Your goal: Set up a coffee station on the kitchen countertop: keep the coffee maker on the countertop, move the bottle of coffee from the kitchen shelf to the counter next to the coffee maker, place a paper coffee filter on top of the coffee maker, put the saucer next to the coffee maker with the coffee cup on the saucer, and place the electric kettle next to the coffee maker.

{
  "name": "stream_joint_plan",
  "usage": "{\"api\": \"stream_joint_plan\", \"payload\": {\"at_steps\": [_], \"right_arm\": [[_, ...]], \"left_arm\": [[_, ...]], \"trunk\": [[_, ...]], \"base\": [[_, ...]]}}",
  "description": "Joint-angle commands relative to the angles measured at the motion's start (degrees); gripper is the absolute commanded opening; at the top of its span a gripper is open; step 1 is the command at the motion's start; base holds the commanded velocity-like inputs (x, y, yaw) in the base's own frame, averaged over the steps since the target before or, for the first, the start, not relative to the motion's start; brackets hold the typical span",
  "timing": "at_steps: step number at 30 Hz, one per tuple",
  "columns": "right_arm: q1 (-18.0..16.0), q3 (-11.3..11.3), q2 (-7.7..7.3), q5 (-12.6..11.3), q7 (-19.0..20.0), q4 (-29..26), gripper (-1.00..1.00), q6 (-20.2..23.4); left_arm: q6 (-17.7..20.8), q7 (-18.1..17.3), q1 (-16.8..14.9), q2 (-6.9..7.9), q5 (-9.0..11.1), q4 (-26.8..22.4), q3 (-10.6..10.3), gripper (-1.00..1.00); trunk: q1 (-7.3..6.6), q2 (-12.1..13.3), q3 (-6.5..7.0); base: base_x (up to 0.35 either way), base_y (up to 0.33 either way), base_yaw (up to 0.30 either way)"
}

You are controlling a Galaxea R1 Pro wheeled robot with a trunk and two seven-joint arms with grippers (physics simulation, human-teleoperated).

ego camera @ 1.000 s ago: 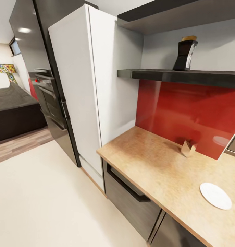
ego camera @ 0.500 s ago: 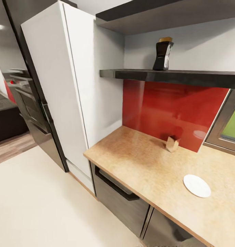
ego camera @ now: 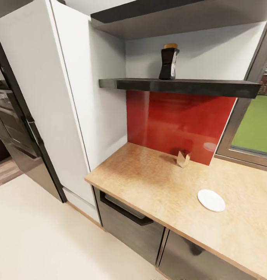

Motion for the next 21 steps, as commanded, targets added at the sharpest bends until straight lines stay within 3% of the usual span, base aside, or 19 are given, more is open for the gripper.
{"api": "stream_joint_plan", "payload": {"at_steps": [1, 10, 14, 21], "right_arm": [[-0.06, 0.04, 0.0, -0.36, 0.03, 0.06, 1.0, -0.19], [-0.06, 0.02, -0.03, -0.36, 0.03, 0.02, 1.0, -0.26], [-0.06, 0.11, -0.03, -0.33, -0.18, 0.04, 1.0, -0.39], [-0.06, 0.09, 0.14, -0.29, -0.1, 0.06, 1.0, -0.41]], "left_arm": [[-0.25, 0.21, -0.05, 0.01, -0.64, 0.11, 0.44, 1.0], [-0.3, 0.04, -0.09, 0.3, -1.06, -0.65, 0.44, 1.0], [-0.53, 0.01, -0.18, 2.58, -2.76, -2.78, 0.56, 1.0], [-0.46, 0.0, -0.19, 3.07, -3.22, -5.76, 0.51, 1.0]], "trunk": [[0.03, -0.11, -0.12], [0.03, -0.11, -0.12], [0.03, -0.11, -0.12], [0.03, -0.11, -0.12]], "base": [[0.0, 0.006, -0.265], [0.0, 0.002, -0.265], [0.0, 0.0, -0.265], [0.0, 0.0, -0.266]]}}
